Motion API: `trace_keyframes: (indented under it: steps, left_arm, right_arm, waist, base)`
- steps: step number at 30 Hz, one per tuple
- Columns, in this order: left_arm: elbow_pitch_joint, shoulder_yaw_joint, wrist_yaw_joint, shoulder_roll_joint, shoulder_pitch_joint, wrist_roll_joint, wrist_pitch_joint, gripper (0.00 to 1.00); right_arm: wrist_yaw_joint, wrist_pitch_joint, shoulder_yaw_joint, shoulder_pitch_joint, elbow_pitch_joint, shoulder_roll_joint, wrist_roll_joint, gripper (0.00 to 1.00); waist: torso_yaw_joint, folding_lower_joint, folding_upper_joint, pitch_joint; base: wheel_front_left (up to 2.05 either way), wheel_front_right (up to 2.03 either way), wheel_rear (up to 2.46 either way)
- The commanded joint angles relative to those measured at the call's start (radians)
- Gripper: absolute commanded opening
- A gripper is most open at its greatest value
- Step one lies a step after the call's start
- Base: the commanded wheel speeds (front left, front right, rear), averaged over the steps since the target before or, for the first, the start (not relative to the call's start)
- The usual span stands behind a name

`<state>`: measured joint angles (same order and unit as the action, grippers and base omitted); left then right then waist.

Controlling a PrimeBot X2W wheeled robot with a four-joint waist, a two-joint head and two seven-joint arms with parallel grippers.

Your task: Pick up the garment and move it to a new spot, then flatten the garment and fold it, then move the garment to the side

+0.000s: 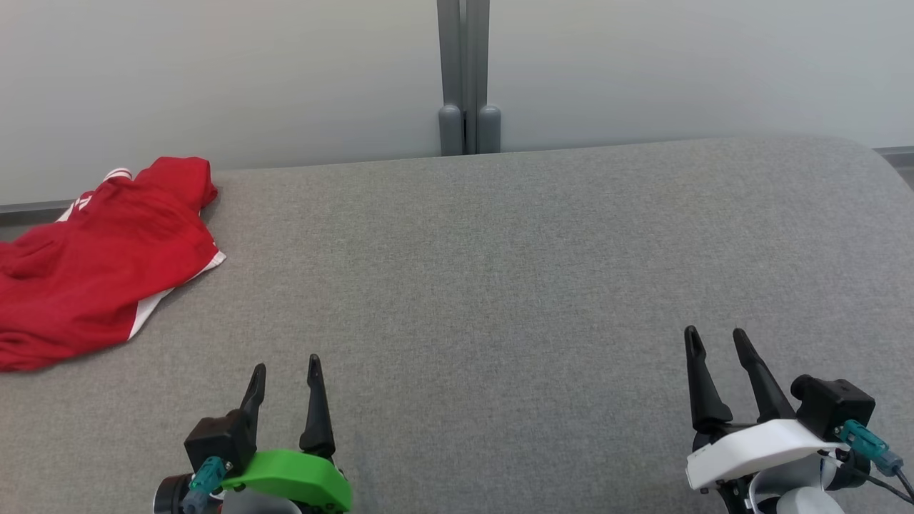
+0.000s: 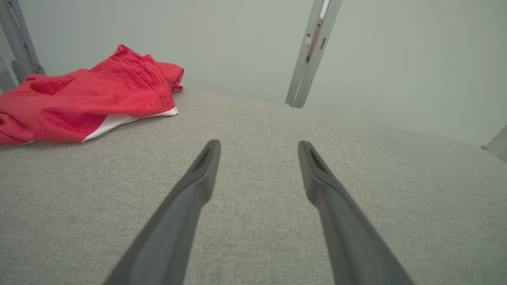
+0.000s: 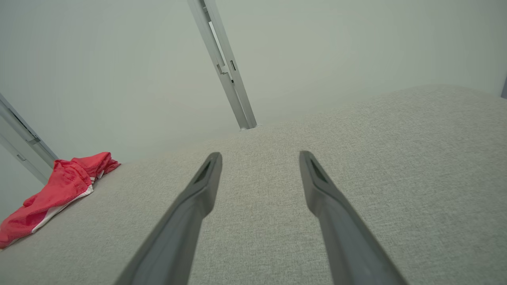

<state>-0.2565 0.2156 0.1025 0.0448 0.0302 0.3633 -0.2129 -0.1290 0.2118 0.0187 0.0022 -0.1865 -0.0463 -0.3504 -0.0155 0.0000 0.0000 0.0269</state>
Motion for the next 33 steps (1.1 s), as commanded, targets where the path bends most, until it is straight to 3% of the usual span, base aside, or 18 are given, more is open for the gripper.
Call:
trace_keyframes:
  steps: [1, 26, 33]
  left_arm:
    - [0.002, 0.003, 0.005, 0.007, -0.012, -0.022, -0.007, 1.00]
    - [-0.037, 0.034, 0.032, 0.009, -0.014, -0.128, -0.055, 1.00]
    - [-0.045, 0.028, 0.032, 0.009, -0.015, -0.115, -0.052, 1.00]
  right_arm:
    - [-0.003, 0.009, 0.003, 0.013, 0.001, -0.005, 0.025, 1.00]
    - [-0.002, 0.055, 0.001, 0.027, -0.007, -0.006, 0.197, 1.00]
    - [-0.002, 0.055, -0.002, 0.025, -0.015, -0.006, 0.193, 1.00]
  waist:
    - [0.000, 0.0000, 0.0000, 0.001]
    - [-0.001, 0.0000, 0.0000, 0.007]
    - [0.000, 0.0000, 0.0000, 0.005]
  base:
    - [0.00, 0.00, 0.00]
    - [0.00, 0.00, 0.00]
    - [0.00, 0.00, 0.00]
